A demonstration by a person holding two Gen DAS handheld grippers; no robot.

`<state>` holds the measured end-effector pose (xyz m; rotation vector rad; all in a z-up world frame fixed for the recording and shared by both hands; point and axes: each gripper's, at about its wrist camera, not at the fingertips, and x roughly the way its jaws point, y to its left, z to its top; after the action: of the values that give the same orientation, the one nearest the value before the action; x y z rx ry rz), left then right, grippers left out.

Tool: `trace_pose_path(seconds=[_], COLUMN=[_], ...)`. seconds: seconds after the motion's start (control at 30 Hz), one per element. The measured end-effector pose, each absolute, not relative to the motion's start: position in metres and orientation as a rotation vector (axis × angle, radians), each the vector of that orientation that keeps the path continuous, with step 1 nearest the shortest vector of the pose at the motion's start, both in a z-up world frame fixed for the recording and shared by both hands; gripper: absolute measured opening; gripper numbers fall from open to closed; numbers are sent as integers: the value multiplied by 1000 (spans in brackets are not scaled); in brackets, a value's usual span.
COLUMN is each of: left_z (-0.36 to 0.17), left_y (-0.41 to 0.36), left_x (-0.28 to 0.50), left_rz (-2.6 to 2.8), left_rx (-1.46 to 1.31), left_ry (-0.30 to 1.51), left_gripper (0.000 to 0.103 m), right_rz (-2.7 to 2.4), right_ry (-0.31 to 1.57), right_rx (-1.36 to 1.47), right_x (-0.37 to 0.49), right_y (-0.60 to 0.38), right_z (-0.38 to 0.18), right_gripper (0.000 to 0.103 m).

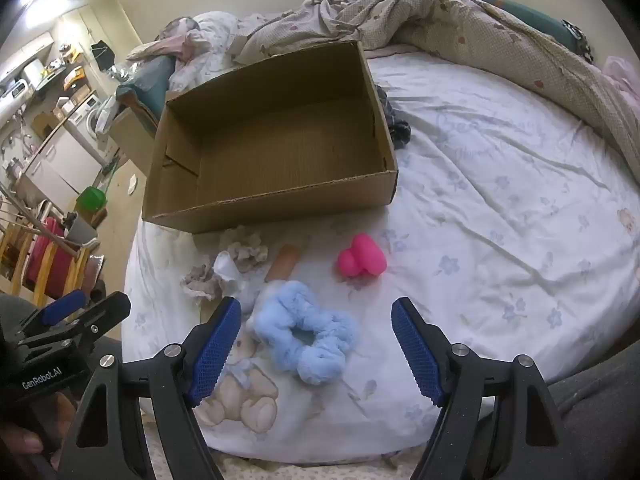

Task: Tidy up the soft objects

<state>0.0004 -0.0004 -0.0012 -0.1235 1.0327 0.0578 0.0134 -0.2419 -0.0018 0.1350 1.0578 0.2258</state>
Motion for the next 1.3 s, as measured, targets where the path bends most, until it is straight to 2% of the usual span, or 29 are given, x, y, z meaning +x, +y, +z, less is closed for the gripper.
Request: trace_pose_path(seconds=[1.3], left_z=[-2], left_y=[1], left_x=[1], left_rz=[68], left_rx=[-126], left_ry=[1041], left_gripper=[103], right_rz=[213], right_ry=[1060], right_rx=[150], right_x=[13], right_y=[-244], right_z=[-2], right_gripper=[82])
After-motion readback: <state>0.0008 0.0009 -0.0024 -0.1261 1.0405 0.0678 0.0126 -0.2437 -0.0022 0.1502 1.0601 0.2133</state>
